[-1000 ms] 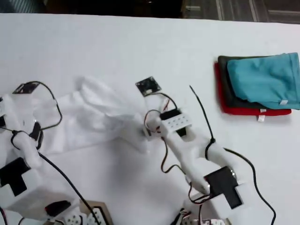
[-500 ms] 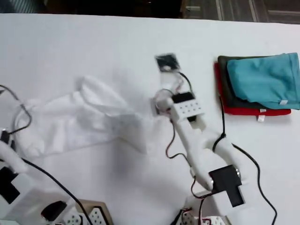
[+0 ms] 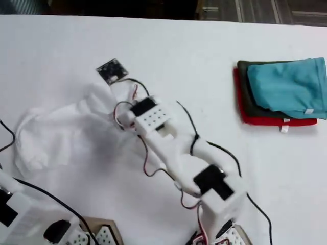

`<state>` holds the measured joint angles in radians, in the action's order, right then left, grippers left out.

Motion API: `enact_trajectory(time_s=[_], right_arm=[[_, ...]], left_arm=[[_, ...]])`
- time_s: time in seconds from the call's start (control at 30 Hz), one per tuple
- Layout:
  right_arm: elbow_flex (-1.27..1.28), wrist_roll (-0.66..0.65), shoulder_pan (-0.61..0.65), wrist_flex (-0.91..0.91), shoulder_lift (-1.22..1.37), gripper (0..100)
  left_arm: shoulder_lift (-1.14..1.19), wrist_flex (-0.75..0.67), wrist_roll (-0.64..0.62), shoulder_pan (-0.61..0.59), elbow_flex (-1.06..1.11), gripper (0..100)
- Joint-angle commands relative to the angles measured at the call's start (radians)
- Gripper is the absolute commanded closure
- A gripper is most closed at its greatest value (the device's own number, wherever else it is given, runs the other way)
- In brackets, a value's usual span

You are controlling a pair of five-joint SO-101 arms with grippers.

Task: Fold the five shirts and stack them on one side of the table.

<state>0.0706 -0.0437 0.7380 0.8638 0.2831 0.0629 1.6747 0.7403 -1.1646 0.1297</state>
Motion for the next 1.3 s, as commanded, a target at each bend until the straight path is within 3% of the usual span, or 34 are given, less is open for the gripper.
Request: enact_trajectory(time_s=[0.0,0.13,0.3,0.73,0.83,0.93,1.27], right_arm=[[-0.126,-0.005,0.016,0.031,0.05,84.6],[-0.17,-0.008,0.016,0.054,0.101,83.5],[-0.235,-0.103,0.048,0.136,0.13,73.1],[-0.261,-0.12,0.05,0.13,0.197,73.8],[-0.301,-0.12,0.004,0.12,0.262,81.3],[-0.362,-0.112,-0.056,0.124,0.306,98.8],[-0.399,-0.109,-0.243,0.354,0.041,97.8]], left_arm=[[-0.046,0.011,0.034,-0.006,-0.042,97],[-0.046,0.011,0.048,-0.005,-0.042,97],[-0.046,0.011,0.048,-0.005,-0.042,97],[-0.046,0.011,0.04,-0.003,-0.038,97],[-0.049,0.011,0.04,-0.005,-0.039,97],[-0.049,0.011,0.04,-0.006,-0.039,97],[-0.044,0.009,0.046,0.021,-0.036,97]])
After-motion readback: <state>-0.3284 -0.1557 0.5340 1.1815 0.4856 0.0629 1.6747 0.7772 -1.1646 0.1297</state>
